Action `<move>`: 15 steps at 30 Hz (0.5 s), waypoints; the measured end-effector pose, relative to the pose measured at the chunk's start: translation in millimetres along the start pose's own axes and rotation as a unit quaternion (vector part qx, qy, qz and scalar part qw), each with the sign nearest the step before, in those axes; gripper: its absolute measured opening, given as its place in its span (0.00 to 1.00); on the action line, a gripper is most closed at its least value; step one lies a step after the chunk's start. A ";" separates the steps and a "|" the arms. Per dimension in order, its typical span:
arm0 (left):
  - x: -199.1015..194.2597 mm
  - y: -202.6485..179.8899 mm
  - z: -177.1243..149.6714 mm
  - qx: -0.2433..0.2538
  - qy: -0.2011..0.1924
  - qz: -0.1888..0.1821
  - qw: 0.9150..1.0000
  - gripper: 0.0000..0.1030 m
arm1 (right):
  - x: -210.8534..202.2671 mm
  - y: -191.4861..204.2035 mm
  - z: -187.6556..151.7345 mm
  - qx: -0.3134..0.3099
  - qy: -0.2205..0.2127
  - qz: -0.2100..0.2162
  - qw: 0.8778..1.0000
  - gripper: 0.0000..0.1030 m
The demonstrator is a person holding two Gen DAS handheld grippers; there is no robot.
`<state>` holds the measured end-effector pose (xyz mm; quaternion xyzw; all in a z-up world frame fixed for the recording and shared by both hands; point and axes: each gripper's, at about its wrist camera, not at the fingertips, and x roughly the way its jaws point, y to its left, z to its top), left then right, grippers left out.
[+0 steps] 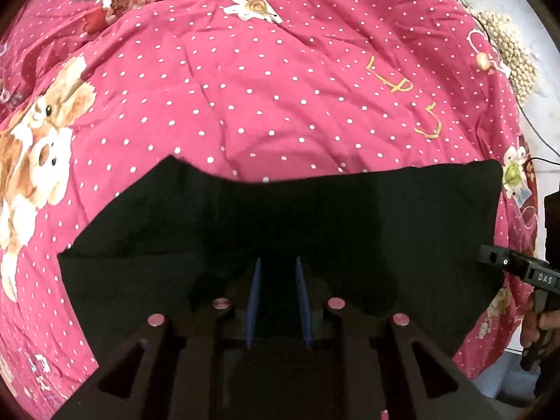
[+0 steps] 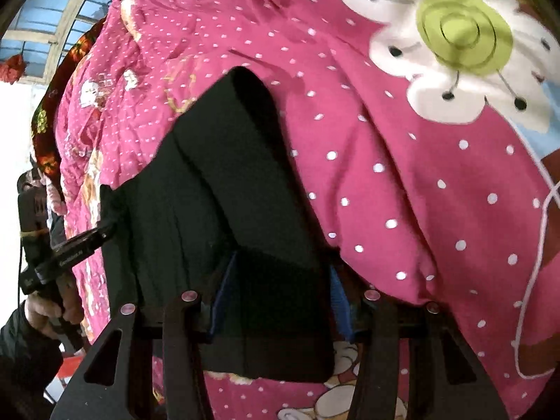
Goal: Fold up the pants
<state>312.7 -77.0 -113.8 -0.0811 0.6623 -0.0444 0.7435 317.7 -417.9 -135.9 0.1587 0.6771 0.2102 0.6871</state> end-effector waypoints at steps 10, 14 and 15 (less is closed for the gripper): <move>-21.8 4.6 -38.6 -0.002 0.006 -0.007 1.000 0.22 | 2.1 -8.6 -0.7 0.008 0.003 0.005 1.000 0.31; -32.5 7.0 -46.3 -0.010 -0.004 -0.007 1.000 0.22 | -17.0 1.7 -6.7 -0.004 -0.014 0.003 1.000 0.19; -36.1 5.8 -51.5 -0.014 -0.006 -0.008 1.000 0.22 | -25.4 1.7 -10.7 -0.001 -0.024 0.013 1.000 0.17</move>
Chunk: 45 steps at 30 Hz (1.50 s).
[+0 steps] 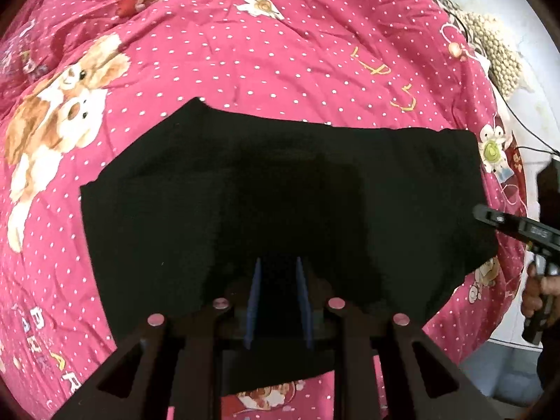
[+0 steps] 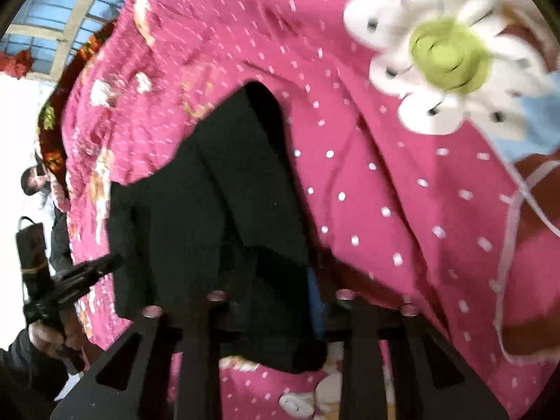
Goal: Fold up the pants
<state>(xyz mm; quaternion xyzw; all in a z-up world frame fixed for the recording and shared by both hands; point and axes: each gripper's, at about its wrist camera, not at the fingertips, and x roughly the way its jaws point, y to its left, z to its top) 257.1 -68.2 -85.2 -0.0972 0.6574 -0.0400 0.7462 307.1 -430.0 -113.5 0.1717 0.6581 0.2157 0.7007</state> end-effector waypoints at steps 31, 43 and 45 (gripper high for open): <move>-81.7 84.9 -105.9 -0.091 -0.075 -0.028 0.993 0.22 | -44.1 187.6 -35.4 -0.141 -0.036 0.008 0.989 0.12; -103.2 174.9 -131.6 -0.124 -0.080 -0.013 0.989 0.22 | 34.4 271.9 -66.9 -0.165 0.020 -0.001 0.986 0.12; -103.0 187.5 -131.5 -0.127 -0.080 -0.015 0.989 0.22 | 48.1 278.8 -67.4 -0.163 0.030 -0.007 0.986 0.12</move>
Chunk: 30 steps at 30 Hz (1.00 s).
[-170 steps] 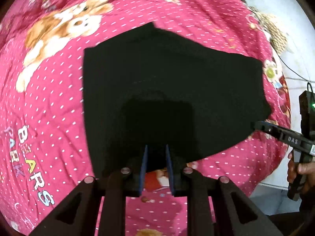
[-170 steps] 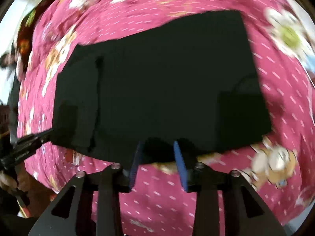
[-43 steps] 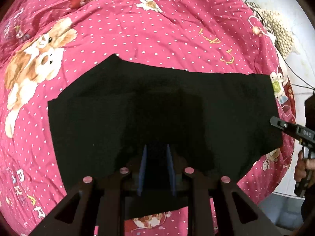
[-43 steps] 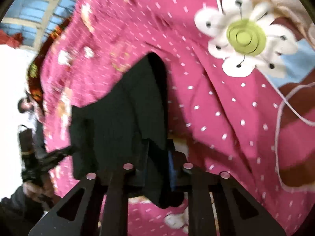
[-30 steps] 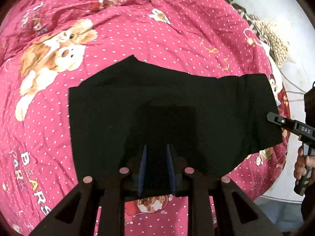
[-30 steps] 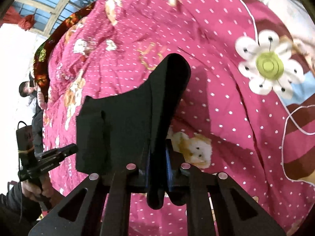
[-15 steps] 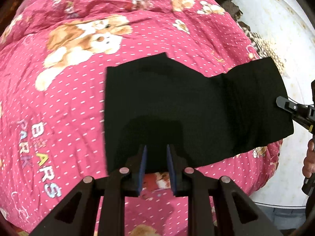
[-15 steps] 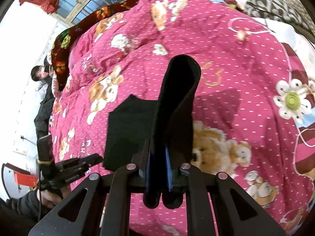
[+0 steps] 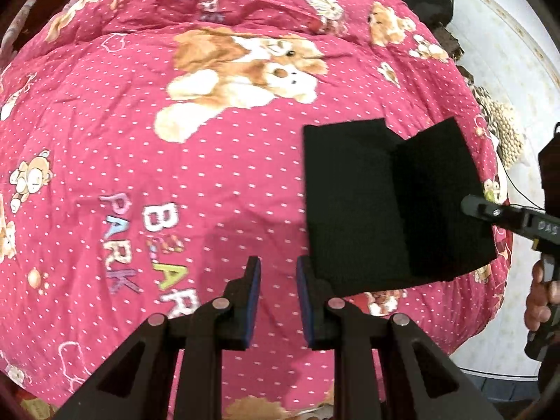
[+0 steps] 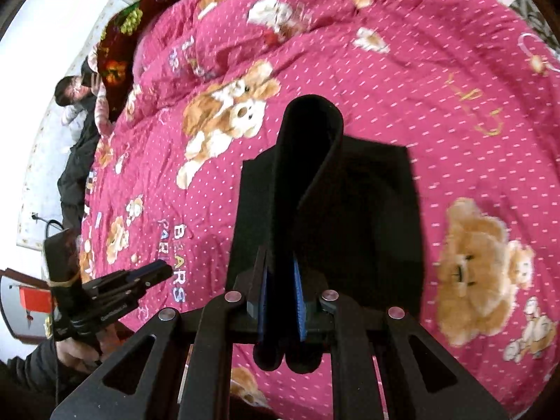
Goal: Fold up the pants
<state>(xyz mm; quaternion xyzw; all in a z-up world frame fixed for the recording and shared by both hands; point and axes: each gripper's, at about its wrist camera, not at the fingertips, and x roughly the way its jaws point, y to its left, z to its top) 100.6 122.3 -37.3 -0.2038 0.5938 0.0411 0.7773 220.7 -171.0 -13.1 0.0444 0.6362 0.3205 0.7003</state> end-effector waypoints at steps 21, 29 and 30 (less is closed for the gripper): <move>30.1 52.0 -7.9 -0.071 0.027 -0.004 0.997 0.22 | 129.2 54.5 12.9 -0.042 0.139 -0.002 0.989 0.19; 23.6 34.4 -2.4 -0.054 0.021 -0.004 0.998 0.22 | 94.6 55.7 5.6 -0.055 0.086 0.042 0.994 0.20; 23.6 30.4 -0.6 -0.049 0.021 -0.005 0.999 0.22 | 88.1 48.5 5.3 -0.047 0.075 0.037 0.995 0.20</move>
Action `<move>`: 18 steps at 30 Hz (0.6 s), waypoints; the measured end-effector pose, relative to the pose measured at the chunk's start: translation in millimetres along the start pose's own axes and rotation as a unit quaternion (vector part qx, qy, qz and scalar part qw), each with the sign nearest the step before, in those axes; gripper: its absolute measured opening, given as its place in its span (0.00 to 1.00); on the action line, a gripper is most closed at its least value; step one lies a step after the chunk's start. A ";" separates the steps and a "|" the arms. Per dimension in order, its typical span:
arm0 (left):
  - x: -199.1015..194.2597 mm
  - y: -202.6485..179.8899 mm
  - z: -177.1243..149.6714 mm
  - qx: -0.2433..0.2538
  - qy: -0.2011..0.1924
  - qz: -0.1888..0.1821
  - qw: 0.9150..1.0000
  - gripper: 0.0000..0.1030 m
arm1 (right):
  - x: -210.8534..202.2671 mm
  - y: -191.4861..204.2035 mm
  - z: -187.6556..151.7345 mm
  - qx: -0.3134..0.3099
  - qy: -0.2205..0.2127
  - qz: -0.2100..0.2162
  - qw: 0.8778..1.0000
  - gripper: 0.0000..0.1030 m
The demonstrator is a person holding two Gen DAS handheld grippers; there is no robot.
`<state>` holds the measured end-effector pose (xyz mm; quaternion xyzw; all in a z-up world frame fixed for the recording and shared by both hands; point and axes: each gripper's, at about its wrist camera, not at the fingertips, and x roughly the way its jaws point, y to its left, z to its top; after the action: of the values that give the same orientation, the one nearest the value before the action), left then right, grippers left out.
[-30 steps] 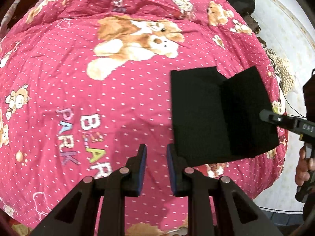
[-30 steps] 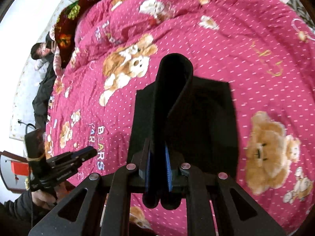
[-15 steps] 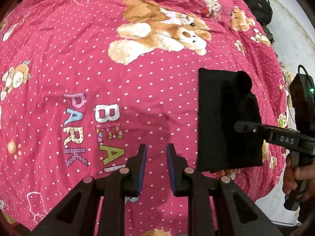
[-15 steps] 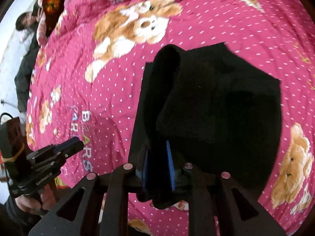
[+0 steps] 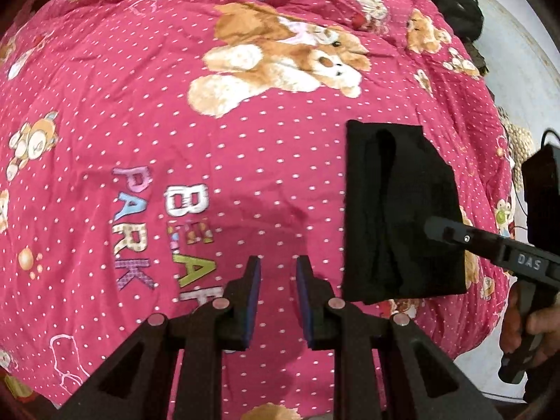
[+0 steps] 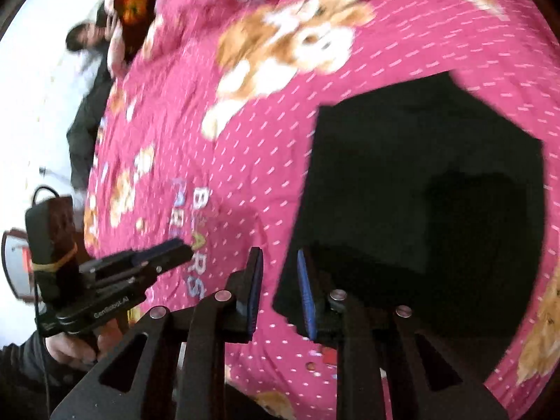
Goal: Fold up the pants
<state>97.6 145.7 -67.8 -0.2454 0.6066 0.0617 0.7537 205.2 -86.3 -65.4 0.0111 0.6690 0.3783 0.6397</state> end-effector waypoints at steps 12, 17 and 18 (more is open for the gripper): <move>14.6 -73.9 41.8 0.091 0.012 -0.017 0.996 0.22 | -46.2 -93.5 -47.1 0.121 -0.074 -0.113 0.983 0.20; 24.2 -98.0 65.6 0.112 0.005 -0.020 0.993 0.46 | -33.5 -103.7 -46.8 0.140 -0.076 -0.104 0.982 0.16; 28.5 -100.2 70.3 0.112 0.006 -0.020 0.994 0.47 | -32.9 -104.9 -46.1 0.140 -0.076 -0.100 0.982 0.16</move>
<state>206.2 83.7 -55.0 -0.1721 0.6088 -0.0228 0.7741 220.5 -200.3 -96.9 0.0620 0.6626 0.2129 0.7154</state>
